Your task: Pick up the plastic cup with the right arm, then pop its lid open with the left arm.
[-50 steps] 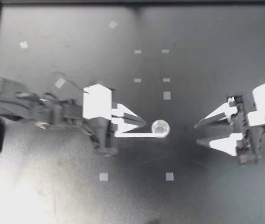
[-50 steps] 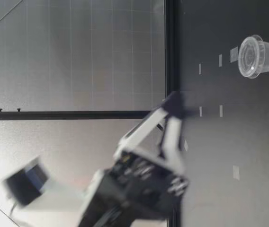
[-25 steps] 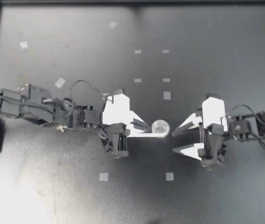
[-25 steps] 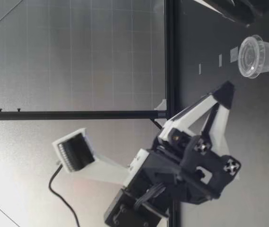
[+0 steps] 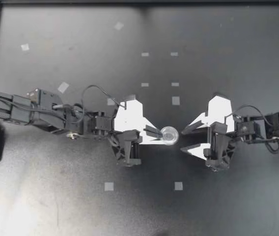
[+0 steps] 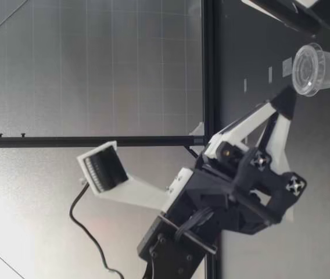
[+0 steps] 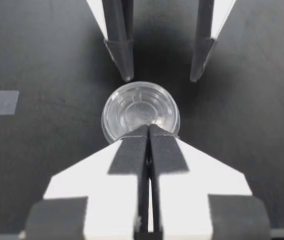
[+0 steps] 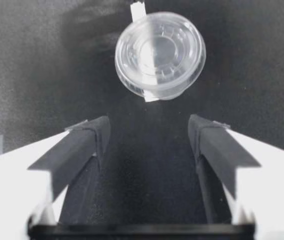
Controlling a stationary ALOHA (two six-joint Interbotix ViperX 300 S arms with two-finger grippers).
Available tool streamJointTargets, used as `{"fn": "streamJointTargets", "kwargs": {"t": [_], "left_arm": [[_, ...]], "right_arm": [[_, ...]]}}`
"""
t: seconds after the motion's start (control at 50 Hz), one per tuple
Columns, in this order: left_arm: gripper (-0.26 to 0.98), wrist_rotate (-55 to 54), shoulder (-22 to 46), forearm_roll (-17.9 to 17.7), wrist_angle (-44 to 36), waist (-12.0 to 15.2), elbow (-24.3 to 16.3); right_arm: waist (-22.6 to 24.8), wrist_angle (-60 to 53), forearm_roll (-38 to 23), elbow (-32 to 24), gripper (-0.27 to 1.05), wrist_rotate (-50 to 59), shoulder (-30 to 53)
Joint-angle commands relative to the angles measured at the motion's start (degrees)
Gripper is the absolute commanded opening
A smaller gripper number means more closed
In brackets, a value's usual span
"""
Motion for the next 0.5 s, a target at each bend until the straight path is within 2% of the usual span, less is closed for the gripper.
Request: {"fn": "streamJointTargets", "kwargs": {"t": [0.0,0.48], "left_arm": [[0.00,0.1,-0.7,0.4,-0.4,0.4,-1.4],[0.00,0.1,0.0,0.4,-0.3,0.8,-1.2]], "right_arm": [[-0.5,-0.2,0.1,-1.1,0.65,-0.1,-0.3],[-1.2,-0.2,0.1,-2.6,0.65,-0.7,1.8]]}}
